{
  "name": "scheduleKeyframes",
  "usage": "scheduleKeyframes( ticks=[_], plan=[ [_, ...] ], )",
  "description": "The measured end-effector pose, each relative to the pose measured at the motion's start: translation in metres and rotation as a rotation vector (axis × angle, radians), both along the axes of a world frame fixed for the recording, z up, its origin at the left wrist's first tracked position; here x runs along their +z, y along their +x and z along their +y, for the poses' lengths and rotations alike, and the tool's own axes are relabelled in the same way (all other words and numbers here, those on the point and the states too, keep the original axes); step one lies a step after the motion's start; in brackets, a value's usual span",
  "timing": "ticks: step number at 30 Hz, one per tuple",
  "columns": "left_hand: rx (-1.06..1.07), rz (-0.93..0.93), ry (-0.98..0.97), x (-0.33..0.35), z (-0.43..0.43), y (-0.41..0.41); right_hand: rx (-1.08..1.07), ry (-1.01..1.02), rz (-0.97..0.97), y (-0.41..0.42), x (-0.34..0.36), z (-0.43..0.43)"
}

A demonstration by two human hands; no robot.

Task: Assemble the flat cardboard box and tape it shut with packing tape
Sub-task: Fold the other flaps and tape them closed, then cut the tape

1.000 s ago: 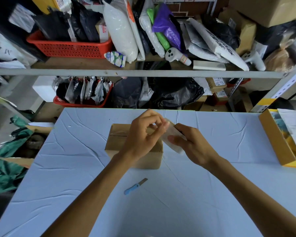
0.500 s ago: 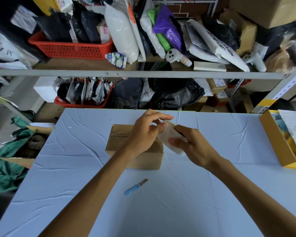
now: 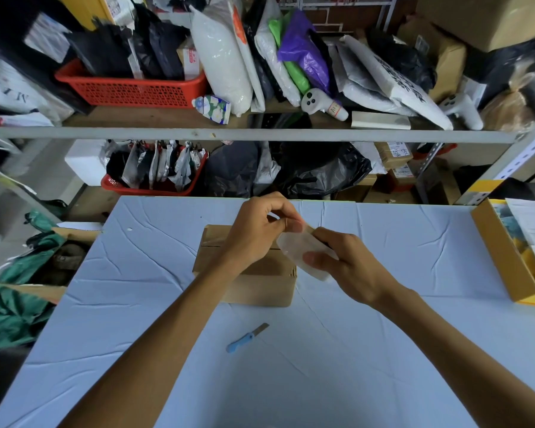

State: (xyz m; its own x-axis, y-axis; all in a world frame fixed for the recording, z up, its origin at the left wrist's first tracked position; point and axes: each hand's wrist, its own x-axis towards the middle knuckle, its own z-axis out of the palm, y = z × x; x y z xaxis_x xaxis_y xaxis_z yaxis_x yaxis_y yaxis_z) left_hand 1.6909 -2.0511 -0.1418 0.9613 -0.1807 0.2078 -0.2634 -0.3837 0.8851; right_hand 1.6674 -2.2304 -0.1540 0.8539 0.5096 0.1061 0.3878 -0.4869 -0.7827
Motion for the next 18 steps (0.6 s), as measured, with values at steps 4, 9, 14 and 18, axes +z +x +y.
scheduleKeyframes(
  ticks=[4,9,14,18],
  plan=[
    [0.057,-0.064,0.02,-0.002,0.004,0.002,-0.051,-0.001,0.012,0.005,0.005,-0.006],
    [0.031,-0.074,0.181,-0.003,0.003,0.005,-0.083,-0.094,0.044,0.011,0.006,-0.017],
    [-0.02,0.027,0.248,-0.006,0.001,0.008,-0.093,-0.165,0.107,0.013,-0.002,-0.026],
    [-0.119,0.136,0.308,0.001,0.008,0.013,-0.105,-0.172,0.128,0.012,-0.003,-0.028]
  ],
)
